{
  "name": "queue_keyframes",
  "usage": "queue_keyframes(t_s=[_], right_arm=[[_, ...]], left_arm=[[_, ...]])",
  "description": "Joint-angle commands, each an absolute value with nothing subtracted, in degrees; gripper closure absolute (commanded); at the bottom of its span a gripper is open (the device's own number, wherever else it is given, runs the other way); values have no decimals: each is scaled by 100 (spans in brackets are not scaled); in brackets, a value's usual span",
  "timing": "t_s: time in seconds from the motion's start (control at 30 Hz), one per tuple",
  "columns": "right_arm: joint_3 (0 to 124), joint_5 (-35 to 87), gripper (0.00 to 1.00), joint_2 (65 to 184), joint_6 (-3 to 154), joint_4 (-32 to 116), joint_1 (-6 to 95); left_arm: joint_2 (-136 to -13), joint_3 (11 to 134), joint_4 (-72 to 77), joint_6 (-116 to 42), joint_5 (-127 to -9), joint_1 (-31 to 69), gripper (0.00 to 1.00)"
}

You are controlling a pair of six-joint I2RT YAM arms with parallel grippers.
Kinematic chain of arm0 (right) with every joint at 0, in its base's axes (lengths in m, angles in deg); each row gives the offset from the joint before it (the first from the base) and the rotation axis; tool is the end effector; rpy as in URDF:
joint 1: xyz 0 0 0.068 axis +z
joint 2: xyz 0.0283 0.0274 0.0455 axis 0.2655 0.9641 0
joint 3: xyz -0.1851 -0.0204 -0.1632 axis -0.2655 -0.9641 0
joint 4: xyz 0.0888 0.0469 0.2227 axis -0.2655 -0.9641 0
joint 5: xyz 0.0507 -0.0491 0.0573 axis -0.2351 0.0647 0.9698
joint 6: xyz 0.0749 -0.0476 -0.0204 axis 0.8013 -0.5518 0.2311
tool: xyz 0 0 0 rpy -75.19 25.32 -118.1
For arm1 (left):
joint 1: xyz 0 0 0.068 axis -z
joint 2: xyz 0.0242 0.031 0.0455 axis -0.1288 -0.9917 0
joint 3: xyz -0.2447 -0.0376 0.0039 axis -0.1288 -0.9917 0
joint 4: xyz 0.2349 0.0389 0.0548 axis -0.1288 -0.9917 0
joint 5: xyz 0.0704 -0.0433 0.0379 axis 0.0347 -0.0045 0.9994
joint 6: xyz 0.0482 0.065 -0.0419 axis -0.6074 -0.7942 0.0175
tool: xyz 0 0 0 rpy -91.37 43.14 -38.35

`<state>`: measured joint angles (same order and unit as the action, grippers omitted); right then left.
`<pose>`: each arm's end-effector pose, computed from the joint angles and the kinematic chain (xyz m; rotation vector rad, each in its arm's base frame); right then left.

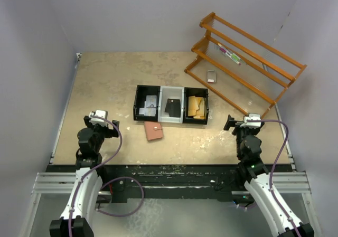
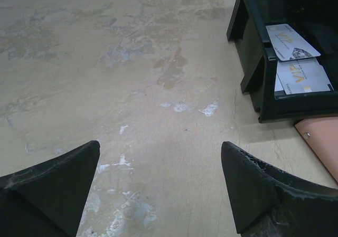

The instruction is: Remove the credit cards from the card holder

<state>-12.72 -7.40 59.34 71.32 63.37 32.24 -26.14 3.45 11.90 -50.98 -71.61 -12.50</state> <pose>0.1754 0.0158 0.1920 0.1871 1.4742 -0.0576 0.1905 0.0005 0.1503 0.1030 1.7874 -0.0884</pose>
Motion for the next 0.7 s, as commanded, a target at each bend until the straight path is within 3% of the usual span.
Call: queue_keyframes(t_s=[0.0,0.47,0.67], right_arm=[[-1236,-839,0,5928,7068,6675,3201],[-1223,-1371,0,5944,7284,6657,3200],[-406,-1349,0,5955,7008,6033,3209]], left_arm=[[-2636,356,1520,-5167,-7262,-1223,1],[-2588,377,1541,-5159,-7322,-1223,1],[-3389,2134,181,-5502,-7456,-1223,1]])
